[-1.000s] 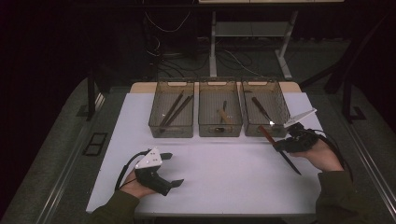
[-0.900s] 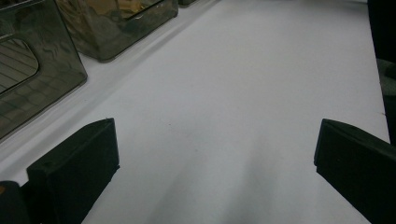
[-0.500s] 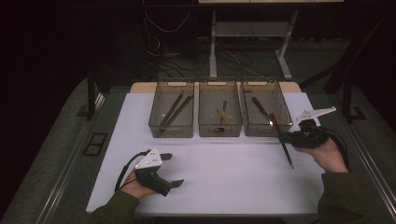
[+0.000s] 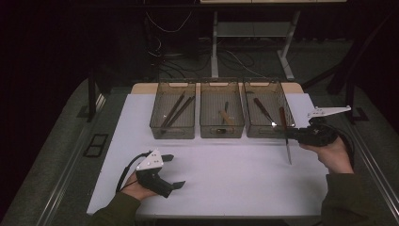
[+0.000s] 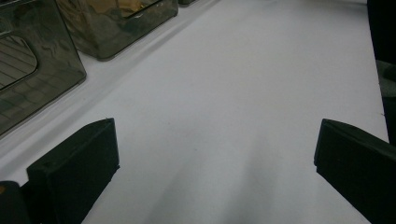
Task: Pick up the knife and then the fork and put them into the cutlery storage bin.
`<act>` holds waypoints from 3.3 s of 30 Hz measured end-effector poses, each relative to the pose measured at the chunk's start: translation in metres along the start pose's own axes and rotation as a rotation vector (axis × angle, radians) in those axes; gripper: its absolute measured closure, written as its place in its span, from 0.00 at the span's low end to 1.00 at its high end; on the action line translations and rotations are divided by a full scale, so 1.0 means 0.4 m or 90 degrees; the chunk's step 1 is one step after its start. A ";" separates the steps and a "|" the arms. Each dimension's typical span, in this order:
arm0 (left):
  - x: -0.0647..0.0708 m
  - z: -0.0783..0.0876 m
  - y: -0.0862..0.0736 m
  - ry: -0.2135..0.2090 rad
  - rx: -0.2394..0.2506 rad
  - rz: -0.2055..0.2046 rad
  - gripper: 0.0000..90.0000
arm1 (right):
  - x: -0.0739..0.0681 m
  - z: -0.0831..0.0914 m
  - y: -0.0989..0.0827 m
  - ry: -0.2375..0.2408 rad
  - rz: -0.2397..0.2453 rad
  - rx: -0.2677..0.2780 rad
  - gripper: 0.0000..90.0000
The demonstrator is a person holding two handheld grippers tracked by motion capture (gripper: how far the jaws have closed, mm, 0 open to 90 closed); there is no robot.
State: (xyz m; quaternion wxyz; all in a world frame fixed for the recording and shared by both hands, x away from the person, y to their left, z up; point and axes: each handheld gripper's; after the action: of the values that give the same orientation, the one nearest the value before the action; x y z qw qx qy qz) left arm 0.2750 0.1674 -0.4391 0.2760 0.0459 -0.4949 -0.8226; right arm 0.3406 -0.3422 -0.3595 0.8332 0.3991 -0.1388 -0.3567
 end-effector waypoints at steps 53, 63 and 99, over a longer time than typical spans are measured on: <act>-0.003 0.002 0.001 -0.005 0.011 0.005 0.00 | 0.117 -0.157 0.259 -0.161 -0.062 0.018 0.86; -0.003 0.002 0.001 -0.008 0.012 0.006 0.00 | 0.129 -0.228 0.240 -0.158 -0.090 -0.060 0.86; -0.003 -0.001 0.001 -0.007 0.005 0.007 0.00 | 0.138 -0.292 0.190 -0.145 -0.100 -0.080 0.44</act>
State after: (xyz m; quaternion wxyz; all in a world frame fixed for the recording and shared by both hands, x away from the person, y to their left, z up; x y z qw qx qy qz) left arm 0.2765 0.1675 -0.4394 0.2774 0.0394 -0.4998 -0.8196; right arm 0.4766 -0.2825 -0.3794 0.8052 0.3125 -0.1782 -0.4715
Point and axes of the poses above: each handheld gripper's, and its own axes: z roughly backward along the jaws, y roughly out of its top, x roughly to its right, and after that the axes turned 9 degrees about z, right-handed
